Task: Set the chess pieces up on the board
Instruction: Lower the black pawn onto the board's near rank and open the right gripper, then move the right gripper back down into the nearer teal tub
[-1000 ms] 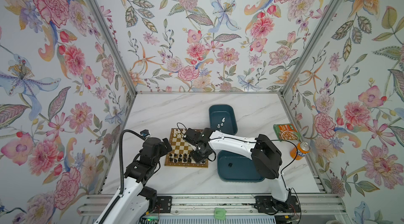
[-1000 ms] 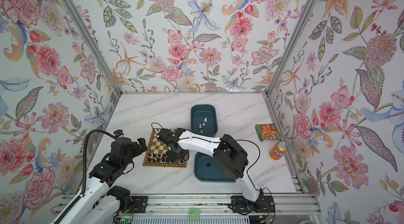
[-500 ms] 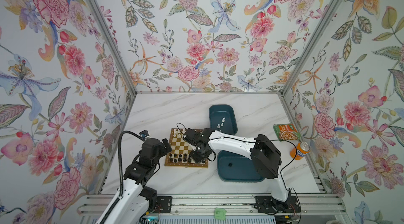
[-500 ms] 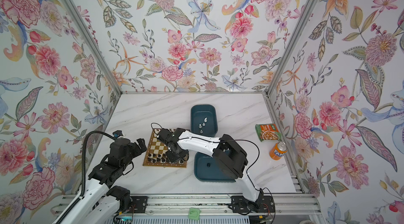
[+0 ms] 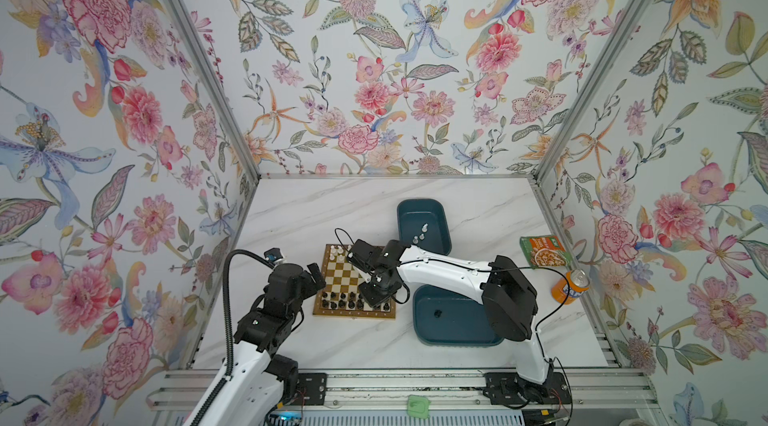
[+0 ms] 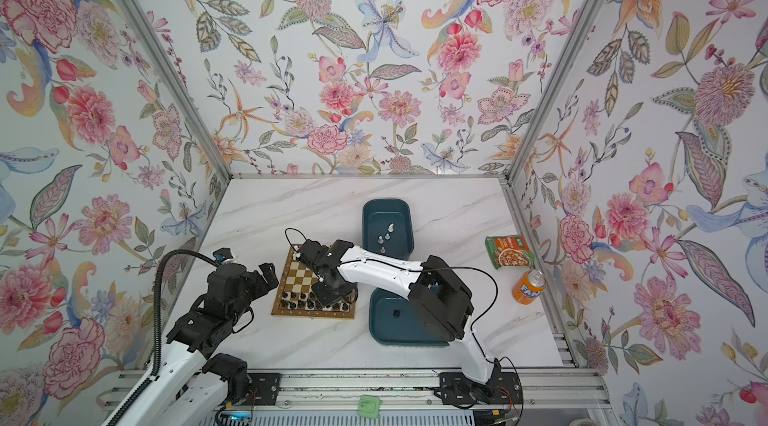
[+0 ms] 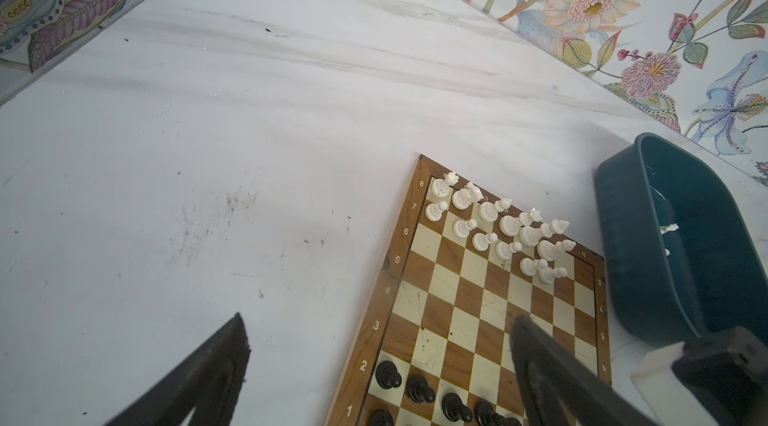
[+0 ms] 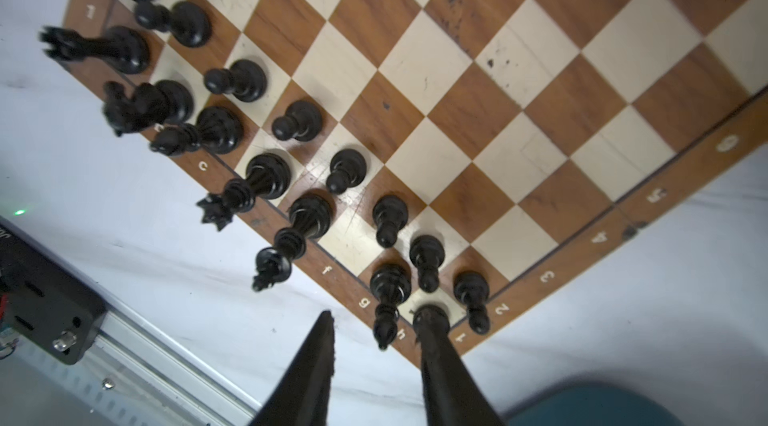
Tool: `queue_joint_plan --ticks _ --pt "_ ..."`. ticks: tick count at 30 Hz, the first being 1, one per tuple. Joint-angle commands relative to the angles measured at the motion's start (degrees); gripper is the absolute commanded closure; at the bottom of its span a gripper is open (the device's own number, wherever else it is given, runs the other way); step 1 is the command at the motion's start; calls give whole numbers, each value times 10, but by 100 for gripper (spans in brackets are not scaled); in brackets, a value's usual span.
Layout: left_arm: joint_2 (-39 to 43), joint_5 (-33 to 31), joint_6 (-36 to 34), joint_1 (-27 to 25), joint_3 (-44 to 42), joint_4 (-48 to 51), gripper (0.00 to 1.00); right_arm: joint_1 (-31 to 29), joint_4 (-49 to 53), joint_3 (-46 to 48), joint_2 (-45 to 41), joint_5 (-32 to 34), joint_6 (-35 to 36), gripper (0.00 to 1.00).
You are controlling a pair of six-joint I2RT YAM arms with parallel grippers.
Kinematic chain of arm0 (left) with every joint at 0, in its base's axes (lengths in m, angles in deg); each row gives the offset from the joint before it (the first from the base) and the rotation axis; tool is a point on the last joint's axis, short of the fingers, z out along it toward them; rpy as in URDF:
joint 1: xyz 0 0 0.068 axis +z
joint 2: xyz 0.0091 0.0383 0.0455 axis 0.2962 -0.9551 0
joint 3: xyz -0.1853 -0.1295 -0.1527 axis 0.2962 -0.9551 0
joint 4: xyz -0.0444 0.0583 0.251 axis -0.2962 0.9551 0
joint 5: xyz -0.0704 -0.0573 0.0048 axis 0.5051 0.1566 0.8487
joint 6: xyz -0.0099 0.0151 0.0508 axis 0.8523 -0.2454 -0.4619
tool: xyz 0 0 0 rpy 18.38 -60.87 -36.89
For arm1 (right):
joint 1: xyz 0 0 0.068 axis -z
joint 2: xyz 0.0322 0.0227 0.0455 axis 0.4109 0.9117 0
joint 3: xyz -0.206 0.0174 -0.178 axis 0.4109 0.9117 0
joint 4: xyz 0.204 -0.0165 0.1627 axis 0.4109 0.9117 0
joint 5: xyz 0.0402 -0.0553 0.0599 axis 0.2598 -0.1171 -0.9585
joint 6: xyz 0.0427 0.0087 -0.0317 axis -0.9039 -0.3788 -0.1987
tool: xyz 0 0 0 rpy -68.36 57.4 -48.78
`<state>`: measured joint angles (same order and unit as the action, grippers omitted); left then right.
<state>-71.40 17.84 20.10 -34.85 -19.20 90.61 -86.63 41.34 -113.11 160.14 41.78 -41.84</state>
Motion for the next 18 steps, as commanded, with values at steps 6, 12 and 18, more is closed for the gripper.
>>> queue_joint_plan --ticks 6,12,18 --pt "-18 28 -27 6 29 -6 1 10 21 31 -122 57 -18 64" --pt "-52 77 -42 -1 62 -40 1 32 20 168 -231 102 -57 64" --pt "-81 79 -32 -67 76 -74 2 64 -7 323 -322 112 -86 64"
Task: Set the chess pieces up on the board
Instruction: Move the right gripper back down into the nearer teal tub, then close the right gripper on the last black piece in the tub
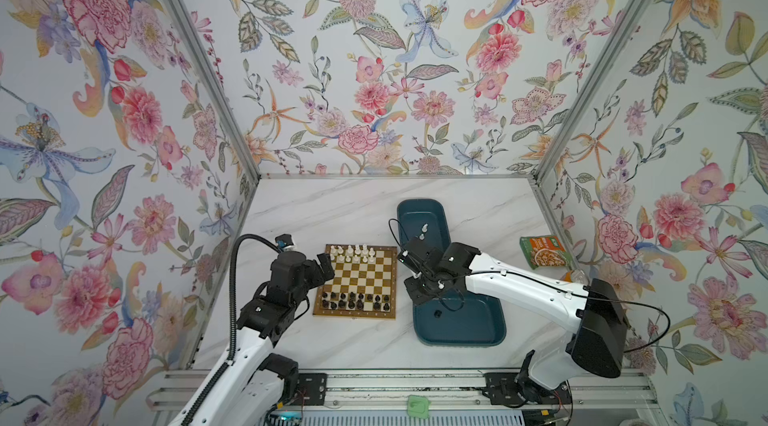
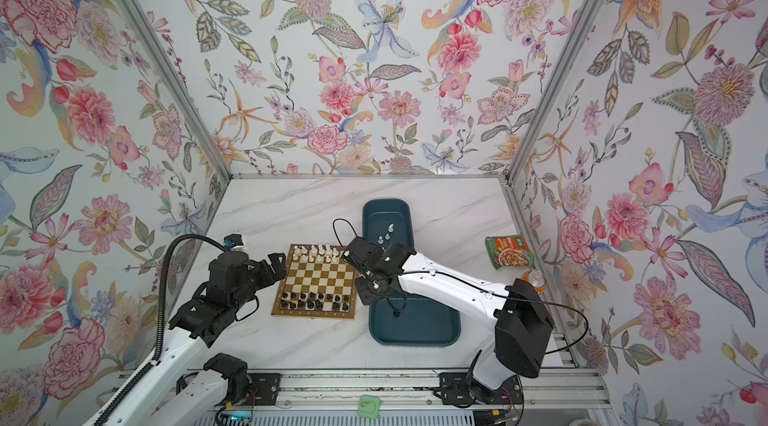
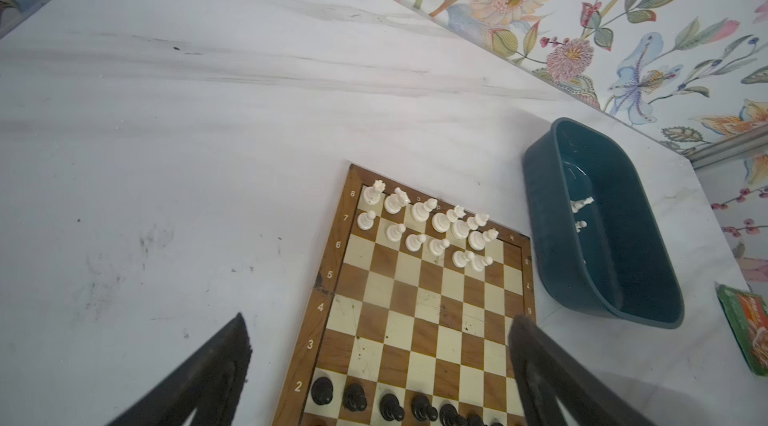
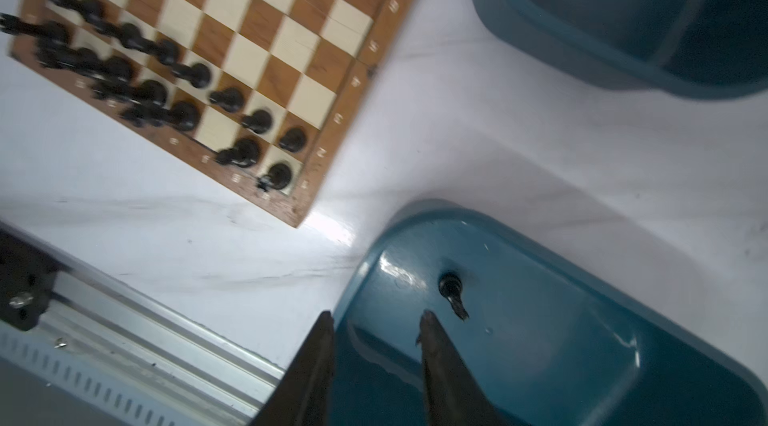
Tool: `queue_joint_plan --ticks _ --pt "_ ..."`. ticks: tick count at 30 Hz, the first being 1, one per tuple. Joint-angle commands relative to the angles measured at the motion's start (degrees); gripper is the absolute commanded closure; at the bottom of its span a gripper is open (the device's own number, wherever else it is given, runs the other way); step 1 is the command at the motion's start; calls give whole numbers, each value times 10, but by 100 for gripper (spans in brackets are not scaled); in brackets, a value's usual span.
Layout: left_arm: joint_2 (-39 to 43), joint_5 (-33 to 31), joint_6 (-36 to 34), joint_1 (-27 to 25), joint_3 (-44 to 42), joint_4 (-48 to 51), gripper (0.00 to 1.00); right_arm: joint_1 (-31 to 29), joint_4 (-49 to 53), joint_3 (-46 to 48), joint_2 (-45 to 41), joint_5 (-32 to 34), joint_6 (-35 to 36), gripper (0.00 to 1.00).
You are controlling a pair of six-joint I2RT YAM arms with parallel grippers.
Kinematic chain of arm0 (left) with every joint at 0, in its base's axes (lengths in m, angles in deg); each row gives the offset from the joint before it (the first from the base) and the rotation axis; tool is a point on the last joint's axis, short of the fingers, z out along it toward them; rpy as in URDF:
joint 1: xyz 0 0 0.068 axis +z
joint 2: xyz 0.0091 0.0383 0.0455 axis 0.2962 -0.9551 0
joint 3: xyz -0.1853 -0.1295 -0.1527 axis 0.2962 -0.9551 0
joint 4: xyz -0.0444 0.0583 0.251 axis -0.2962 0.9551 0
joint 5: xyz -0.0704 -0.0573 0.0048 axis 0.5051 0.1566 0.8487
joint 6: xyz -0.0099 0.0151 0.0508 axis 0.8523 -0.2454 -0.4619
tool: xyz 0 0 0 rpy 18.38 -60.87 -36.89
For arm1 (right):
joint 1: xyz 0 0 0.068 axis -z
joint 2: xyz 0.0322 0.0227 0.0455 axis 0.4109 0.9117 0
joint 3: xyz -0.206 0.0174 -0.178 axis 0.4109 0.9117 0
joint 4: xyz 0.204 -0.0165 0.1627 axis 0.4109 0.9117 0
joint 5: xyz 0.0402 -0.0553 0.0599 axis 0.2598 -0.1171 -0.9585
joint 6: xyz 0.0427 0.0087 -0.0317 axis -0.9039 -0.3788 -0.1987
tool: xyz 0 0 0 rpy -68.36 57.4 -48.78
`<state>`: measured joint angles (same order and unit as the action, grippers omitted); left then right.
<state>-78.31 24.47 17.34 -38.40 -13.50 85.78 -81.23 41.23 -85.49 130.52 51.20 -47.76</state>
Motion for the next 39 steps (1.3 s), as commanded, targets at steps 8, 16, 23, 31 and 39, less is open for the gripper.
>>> queue_joint_plan --ticks 8,16,23,31,39 --pt "-77 -37 24 -163 35 -68 2 35 -52 126 -64 15 -17 63" --pt "-64 -56 30 -174 34 -62 2 42 -80 151 -42 -13 1 67" --pt "-59 -64 29 -174 32 -51 2 42 -89 174 -46 -24 -1 68" --pt "-74 -66 30 -174 31 -57 2 42 -103 195 -44 -36 -5 71" --pt "-78 -68 32 -174 31 -58 2 42 -113 191 -29 -40 2 74"
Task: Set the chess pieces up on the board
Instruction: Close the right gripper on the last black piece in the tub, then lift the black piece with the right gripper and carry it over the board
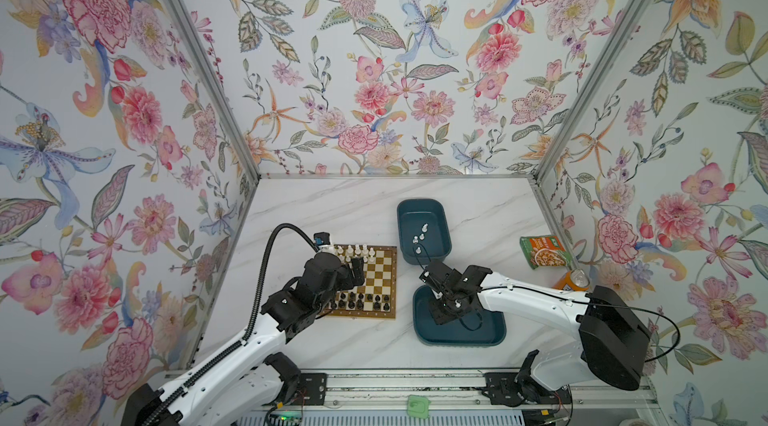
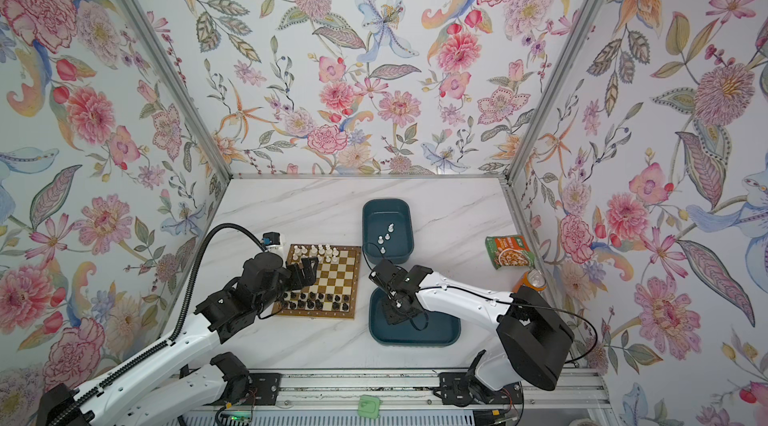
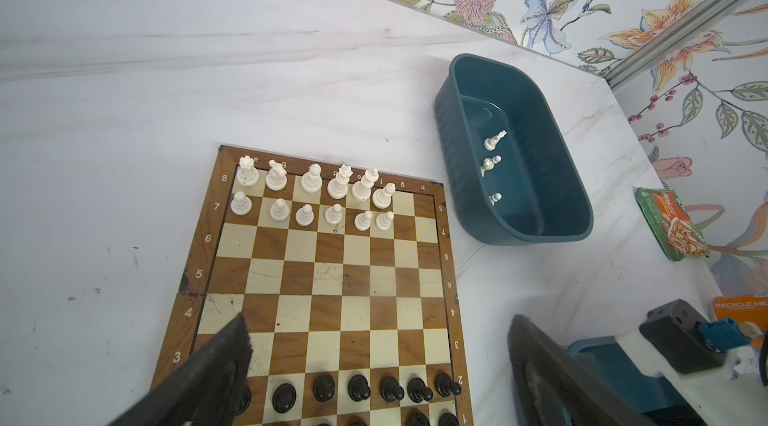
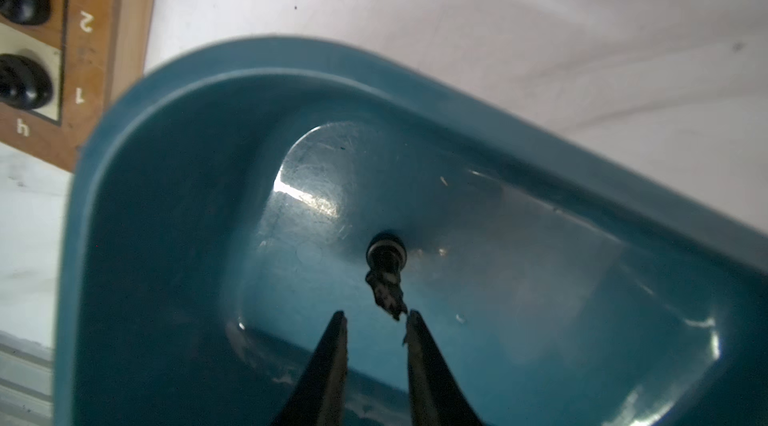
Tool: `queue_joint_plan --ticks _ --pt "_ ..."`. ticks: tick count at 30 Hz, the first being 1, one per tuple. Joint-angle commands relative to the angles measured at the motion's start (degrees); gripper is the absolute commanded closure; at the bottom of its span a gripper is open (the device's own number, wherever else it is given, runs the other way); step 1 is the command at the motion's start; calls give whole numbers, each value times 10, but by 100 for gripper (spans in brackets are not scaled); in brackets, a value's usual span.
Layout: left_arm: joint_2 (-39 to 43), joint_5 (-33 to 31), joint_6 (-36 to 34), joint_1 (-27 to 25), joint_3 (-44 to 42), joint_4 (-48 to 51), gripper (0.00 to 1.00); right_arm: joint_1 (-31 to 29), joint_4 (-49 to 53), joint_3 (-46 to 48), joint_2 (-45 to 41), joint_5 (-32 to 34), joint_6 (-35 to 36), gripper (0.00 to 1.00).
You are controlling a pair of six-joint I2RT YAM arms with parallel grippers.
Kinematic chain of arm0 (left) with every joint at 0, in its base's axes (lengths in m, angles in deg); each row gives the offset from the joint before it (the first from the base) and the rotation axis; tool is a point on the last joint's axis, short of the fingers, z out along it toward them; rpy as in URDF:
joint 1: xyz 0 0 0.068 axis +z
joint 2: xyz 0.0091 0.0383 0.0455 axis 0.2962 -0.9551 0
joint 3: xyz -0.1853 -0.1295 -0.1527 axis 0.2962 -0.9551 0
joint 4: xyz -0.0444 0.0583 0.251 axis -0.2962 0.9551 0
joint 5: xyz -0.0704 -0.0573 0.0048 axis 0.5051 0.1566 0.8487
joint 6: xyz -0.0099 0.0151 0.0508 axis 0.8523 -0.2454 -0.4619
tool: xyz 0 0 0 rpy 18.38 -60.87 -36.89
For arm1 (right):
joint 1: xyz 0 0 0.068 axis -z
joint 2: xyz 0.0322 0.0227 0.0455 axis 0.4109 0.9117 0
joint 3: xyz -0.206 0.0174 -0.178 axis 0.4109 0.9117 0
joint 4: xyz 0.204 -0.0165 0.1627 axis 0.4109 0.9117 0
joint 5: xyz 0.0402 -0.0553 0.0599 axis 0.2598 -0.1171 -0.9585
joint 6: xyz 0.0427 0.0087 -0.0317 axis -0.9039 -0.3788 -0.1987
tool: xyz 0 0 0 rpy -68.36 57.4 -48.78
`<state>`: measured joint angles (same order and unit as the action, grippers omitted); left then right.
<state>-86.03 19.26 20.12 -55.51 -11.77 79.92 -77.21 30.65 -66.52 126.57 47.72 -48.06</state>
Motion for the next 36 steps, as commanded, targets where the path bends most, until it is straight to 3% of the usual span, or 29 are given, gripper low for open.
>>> queue_joint_plan --ticks 1,12,21,31,36 --pt "0 -17 4 -3 14 2 2 1 -9 1 12 -6 7 74" --pt "16 -30 7 -3 12 18 2 0 -12 -8 31 -4 11 83" --pt "20 -36 5 -2 13 24 2 0 13 -24 27 15 10 97" --pt "87 -61 15 7 -7 95 1 -14 89 -131 7 33 18 98" --pt "145 -40 34 44 -47 120 1 -41 105 -196 33 37 21 98"
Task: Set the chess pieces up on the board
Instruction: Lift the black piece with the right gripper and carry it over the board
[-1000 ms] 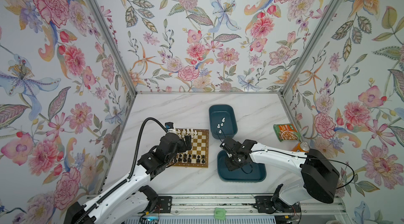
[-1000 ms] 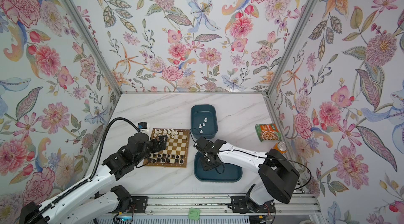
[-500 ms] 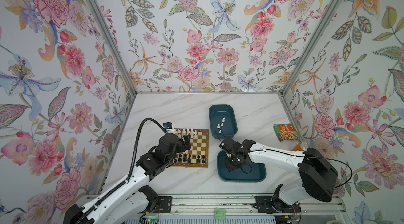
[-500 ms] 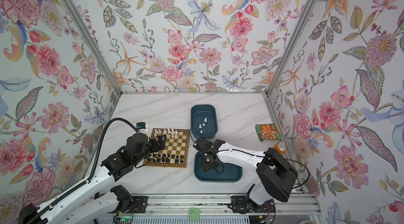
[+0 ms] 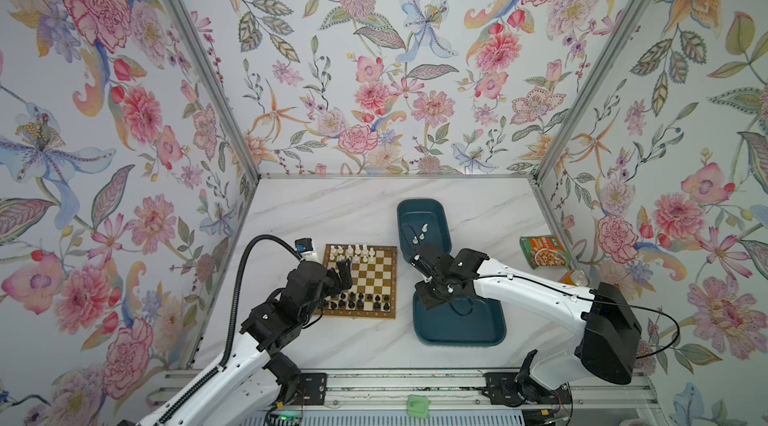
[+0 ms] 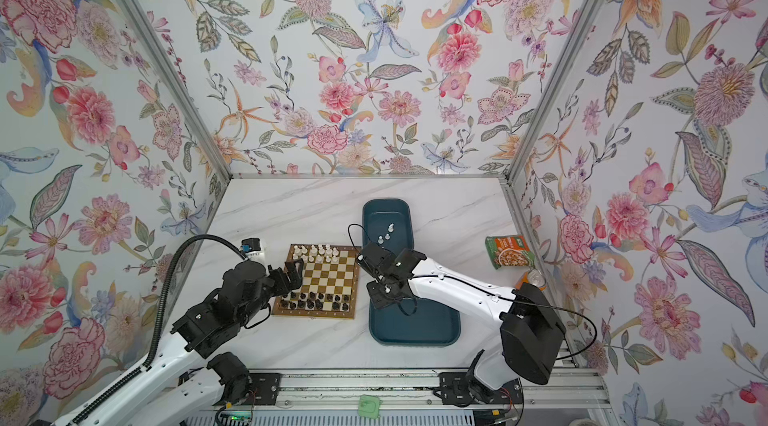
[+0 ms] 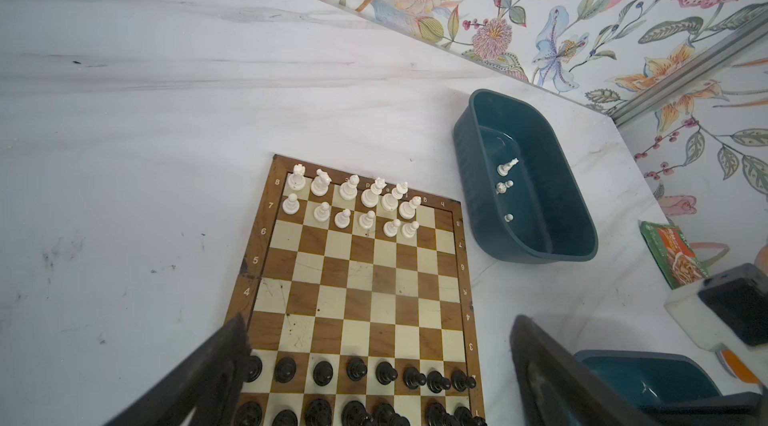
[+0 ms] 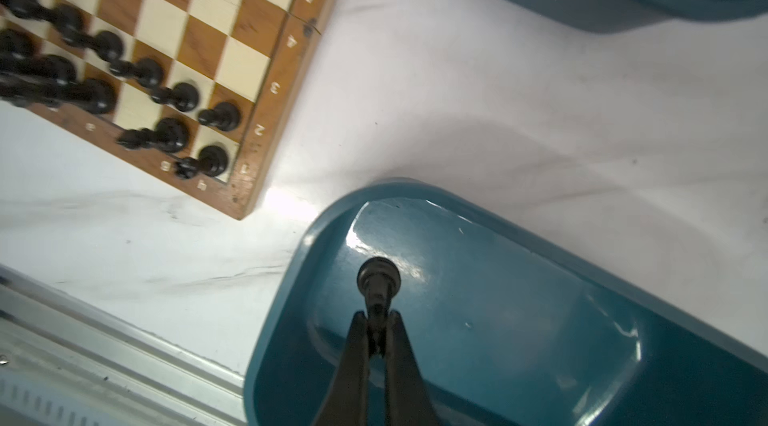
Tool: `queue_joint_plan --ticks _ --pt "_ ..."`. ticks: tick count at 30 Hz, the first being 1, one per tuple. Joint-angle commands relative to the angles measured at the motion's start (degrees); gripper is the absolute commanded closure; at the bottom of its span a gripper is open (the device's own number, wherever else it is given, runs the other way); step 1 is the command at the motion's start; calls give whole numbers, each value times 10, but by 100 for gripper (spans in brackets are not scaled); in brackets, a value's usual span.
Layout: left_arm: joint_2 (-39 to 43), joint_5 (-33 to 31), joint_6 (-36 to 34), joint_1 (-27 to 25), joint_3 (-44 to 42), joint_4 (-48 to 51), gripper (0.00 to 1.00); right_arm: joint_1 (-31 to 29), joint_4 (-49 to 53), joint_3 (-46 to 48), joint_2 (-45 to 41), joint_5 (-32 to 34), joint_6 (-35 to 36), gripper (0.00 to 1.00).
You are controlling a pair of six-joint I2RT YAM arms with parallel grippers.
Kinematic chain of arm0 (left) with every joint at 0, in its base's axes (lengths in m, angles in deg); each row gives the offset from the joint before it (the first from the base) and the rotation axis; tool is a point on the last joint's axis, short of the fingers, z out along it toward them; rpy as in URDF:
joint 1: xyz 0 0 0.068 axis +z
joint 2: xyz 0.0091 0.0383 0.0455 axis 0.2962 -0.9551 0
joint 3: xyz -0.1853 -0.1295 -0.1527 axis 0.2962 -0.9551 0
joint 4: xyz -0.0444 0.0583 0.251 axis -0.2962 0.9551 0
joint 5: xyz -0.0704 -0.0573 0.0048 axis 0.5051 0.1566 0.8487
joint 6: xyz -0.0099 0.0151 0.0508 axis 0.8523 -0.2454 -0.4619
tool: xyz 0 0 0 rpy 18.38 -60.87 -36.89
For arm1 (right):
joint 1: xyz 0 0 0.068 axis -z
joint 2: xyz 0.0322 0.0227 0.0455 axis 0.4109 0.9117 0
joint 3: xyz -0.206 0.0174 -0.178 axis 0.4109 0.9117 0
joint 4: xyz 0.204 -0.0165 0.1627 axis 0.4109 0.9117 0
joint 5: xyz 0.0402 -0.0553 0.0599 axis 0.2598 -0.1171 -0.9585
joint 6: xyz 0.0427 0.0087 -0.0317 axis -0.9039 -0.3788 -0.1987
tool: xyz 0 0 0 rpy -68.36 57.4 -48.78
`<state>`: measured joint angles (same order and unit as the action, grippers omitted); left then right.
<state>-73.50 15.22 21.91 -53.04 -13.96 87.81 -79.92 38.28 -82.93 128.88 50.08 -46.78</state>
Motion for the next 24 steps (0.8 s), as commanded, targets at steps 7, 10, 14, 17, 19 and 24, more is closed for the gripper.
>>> queue_joint_plan --ticks 7,10,14,17,19,24 --pt "100 48 43 94 -75 77 1 -64 29 -139 102 -3 13 98" --pt "113 60 44 114 -80 83 1 -84 29 -181 141 -11 17 98" --pt "106 62 41 115 -81 77 1 -103 28 -226 188 -18 23 98" --pt "98 63 39 116 -81 77 1 -110 28 -251 214 -22 27 98" --pt "99 62 40 117 -82 76 1 -113 27 -264 228 -25 28 98" --pt "105 63 40 120 -86 73 1 -119 22 -281 255 -28 30 98"
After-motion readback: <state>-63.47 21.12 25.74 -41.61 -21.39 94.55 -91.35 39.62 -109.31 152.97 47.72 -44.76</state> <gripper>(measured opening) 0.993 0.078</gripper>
